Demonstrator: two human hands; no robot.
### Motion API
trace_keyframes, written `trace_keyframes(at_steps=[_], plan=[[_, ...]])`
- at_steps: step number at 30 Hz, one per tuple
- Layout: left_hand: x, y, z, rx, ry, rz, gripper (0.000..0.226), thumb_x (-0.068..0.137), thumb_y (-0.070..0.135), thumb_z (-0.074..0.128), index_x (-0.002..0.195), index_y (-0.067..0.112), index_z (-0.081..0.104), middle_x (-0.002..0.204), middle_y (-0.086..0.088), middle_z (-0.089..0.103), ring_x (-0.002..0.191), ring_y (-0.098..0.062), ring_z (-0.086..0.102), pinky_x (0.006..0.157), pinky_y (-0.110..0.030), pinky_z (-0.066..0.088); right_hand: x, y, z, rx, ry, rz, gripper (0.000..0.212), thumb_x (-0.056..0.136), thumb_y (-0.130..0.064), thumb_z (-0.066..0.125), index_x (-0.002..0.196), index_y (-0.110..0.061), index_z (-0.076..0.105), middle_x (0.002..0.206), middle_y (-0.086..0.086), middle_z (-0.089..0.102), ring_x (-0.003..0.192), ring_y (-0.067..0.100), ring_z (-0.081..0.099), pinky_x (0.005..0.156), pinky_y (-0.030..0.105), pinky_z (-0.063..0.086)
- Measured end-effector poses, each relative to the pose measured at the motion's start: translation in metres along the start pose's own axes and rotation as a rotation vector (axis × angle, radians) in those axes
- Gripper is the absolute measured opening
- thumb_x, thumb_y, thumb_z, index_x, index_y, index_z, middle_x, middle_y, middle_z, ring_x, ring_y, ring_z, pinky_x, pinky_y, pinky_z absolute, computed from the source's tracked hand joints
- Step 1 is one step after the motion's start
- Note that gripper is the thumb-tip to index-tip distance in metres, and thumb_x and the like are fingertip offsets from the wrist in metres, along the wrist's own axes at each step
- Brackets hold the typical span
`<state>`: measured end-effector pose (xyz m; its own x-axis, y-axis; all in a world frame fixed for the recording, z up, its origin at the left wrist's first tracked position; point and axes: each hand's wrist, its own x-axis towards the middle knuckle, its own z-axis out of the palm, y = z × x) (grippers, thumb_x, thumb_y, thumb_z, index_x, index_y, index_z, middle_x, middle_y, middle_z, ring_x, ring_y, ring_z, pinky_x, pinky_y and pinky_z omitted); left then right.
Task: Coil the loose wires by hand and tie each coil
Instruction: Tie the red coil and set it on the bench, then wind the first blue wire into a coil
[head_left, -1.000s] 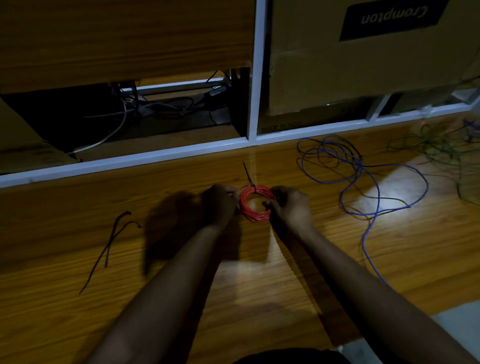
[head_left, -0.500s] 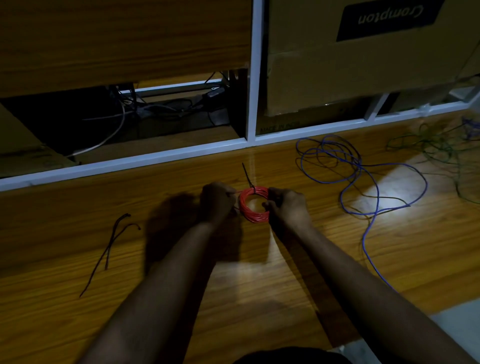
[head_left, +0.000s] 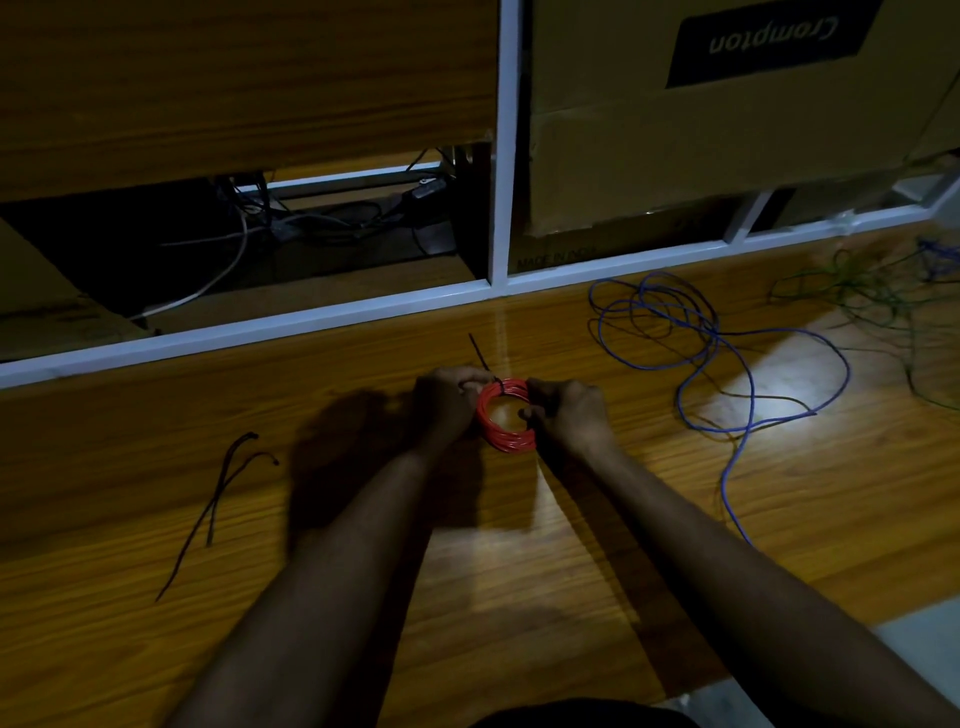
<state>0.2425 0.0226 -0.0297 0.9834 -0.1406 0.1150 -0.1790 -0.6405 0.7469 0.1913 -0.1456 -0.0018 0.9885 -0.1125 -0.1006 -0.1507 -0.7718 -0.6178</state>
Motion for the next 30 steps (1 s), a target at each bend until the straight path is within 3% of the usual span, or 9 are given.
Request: trace_keyframes(at_steps=[5, 8, 10, 14, 19, 23, 25, 27, 30], plan=[[-0.004, -0.003, 0.008, -0.099, -0.048, -0.078, 0.038, 0.099, 0.027, 0.042, 0.129, 0.017, 0.064, 0.128, -0.006, 0.066, 0.117, -0.021, 0.062, 0.096, -0.037, 0.053, -0.005, 0.007, 0.0, 0.085, 0.014, -0.018, 0.049, 0.094, -0.025, 0.066, 0.14, -0.013, 0.055, 0.135, 0.004, 0.062, 0.12, 0.013, 0.061, 0.087, 0.009, 0.039], [-0.007, -0.007, 0.004, -0.101, -0.067, -0.081, 0.052, 0.097, 0.033, 0.034, 0.142, 0.015, 0.051, 0.128, -0.011, 0.066, 0.109, -0.016, 0.063, 0.093, -0.038, 0.055, -0.014, 0.013, 0.003, 0.202, 0.096, -0.025, 0.046, 0.095, -0.026, 0.065, 0.138, -0.01, 0.056, 0.129, 0.007, 0.066, 0.108, 0.008, 0.066, 0.078, 0.001, 0.04], [-0.009, -0.005, -0.001, -0.124, -0.074, -0.1, 0.053, 0.098, 0.036, 0.034, 0.146, 0.016, 0.045, 0.127, -0.011, 0.066, 0.098, -0.013, 0.066, 0.088, -0.04, 0.057, -0.019, 0.014, 0.005, 0.279, 0.141, -0.019, 0.044, 0.097, -0.023, 0.062, 0.138, -0.008, 0.056, 0.126, 0.008, 0.068, 0.09, -0.008, 0.062, 0.068, -0.005, 0.039], [-0.015, -0.004, -0.008, -0.091, 0.021, -0.173, 0.037, 0.104, 0.02, 0.044, 0.14, 0.013, 0.05, 0.124, -0.007, 0.063, 0.078, 0.001, 0.052, 0.068, -0.017, 0.048, -0.023, 0.015, 0.002, 0.299, 0.204, -0.063, 0.042, 0.099, -0.027, 0.059, 0.136, -0.007, 0.057, 0.118, 0.003, 0.069, 0.095, 0.003, 0.062, 0.066, -0.004, 0.041], [-0.028, -0.007, -0.006, -0.136, 0.016, -0.305, 0.009, 0.093, 0.012, 0.062, 0.096, 0.016, 0.07, 0.104, -0.007, 0.071, 0.091, -0.017, 0.063, 0.085, -0.031, 0.051, -0.023, 0.021, 0.002, 0.169, 0.189, -0.004, 0.038, 0.096, -0.031, 0.063, 0.124, -0.006, 0.065, 0.107, 0.009, 0.074, 0.095, 0.018, 0.069, 0.07, 0.012, 0.041], [-0.034, 0.003, -0.001, -0.088, 0.039, -0.315, 0.018, 0.093, 0.011, 0.063, 0.108, 0.006, 0.072, 0.109, -0.009, 0.071, 0.103, -0.022, 0.065, 0.081, -0.023, 0.044, -0.027, 0.016, 0.01, 0.173, 0.148, -0.002, 0.02, 0.097, -0.019, 0.06, 0.109, -0.008, 0.073, 0.097, 0.009, 0.076, 0.082, 0.015, 0.07, 0.062, 0.007, 0.041], [-0.036, 0.006, -0.001, -0.072, 0.066, -0.321, 0.02, 0.093, 0.012, 0.063, 0.11, 0.006, 0.073, 0.114, -0.01, 0.072, 0.107, -0.024, 0.065, 0.083, -0.025, 0.045, -0.029, 0.012, 0.01, 0.201, 0.155, 0.002, 0.019, 0.098, -0.018, 0.059, 0.106, -0.009, 0.074, 0.095, 0.008, 0.077, 0.077, 0.012, 0.068, 0.066, 0.013, 0.047], [-0.034, 0.006, -0.002, -0.05, 0.068, -0.325, 0.021, 0.094, 0.015, 0.062, 0.11, 0.009, 0.074, 0.116, -0.009, 0.072, 0.109, -0.025, 0.065, 0.088, -0.027, 0.046, -0.032, 0.011, 0.008, 0.226, 0.149, 0.017, 0.022, 0.098, -0.022, 0.059, 0.111, -0.01, 0.072, 0.097, 0.006, 0.076, 0.082, 0.013, 0.069, 0.074, 0.021, 0.052], [-0.036, 0.009, -0.004, -0.062, 0.106, -0.382, 0.027, 0.094, 0.017, 0.061, 0.118, 0.011, 0.071, 0.122, -0.007, 0.069, 0.113, -0.026, 0.063, 0.095, -0.033, 0.05, -0.037, 0.016, -0.001, 0.186, 0.146, 0.083, 0.037, 0.097, -0.027, 0.061, 0.129, -0.008, 0.063, 0.111, 0.009, 0.074, 0.102, 0.022, 0.069, 0.08, 0.02, 0.045]])
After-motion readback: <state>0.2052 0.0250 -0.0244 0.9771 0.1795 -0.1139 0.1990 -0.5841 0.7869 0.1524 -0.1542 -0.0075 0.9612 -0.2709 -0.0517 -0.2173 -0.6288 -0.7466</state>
